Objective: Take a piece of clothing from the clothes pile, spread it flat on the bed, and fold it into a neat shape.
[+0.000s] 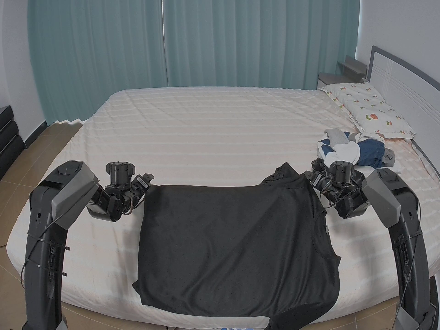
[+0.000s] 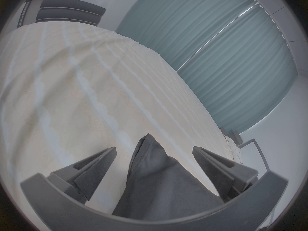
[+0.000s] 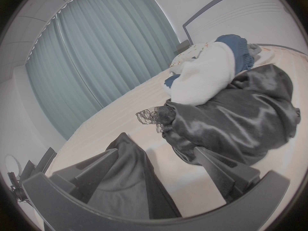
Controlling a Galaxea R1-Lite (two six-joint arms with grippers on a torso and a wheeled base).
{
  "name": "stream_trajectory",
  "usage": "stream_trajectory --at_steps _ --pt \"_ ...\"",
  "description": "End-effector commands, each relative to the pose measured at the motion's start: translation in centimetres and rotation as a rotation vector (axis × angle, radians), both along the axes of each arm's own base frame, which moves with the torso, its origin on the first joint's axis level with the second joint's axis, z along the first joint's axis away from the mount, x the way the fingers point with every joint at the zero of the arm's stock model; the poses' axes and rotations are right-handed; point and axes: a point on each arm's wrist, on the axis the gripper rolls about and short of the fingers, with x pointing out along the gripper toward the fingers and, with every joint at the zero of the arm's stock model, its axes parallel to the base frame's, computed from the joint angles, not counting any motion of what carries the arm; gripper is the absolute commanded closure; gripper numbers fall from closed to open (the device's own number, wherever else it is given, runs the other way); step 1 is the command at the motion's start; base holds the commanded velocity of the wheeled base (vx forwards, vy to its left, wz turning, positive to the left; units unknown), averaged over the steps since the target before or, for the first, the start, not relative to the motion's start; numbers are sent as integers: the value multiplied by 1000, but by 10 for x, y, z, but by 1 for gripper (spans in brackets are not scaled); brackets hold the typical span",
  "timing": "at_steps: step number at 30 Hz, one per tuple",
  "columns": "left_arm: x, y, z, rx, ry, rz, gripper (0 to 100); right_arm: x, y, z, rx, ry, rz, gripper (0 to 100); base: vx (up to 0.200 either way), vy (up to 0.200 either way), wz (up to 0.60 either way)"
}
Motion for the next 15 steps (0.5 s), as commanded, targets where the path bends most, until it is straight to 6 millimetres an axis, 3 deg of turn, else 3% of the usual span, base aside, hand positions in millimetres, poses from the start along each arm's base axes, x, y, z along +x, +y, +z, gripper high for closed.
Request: stream_trajectory --at_steps 1,2,4,5,8,12,15 --pt "-59 4 59 -43 8 -33 0 -95 -5 60 59 58 13 0 0 0 0" --pt "-78 5 56 -63 36 -56 0 -121 1 60 90 72 55 0 0 0 0" --pt "-103 5 52 -76 61 -75 0 -151 1 59 112 103 87 0 -100 0 0" --pt "-107 5 51 -77 65 -79 0 -155 2 59 115 103 91 0 -200 0 0" --pt "-144 0 46 -92 88 -113 0 -194 3 52 119 177 112 0 -200 0 0" --pt "-175 -8 36 -92 160 -144 0 -218 2 46 169 207 110 0 -200 0 0" --pt "-185 -13 31 -87 194 -162 0 -230 1 41 228 232 123 0 -200 0 0"
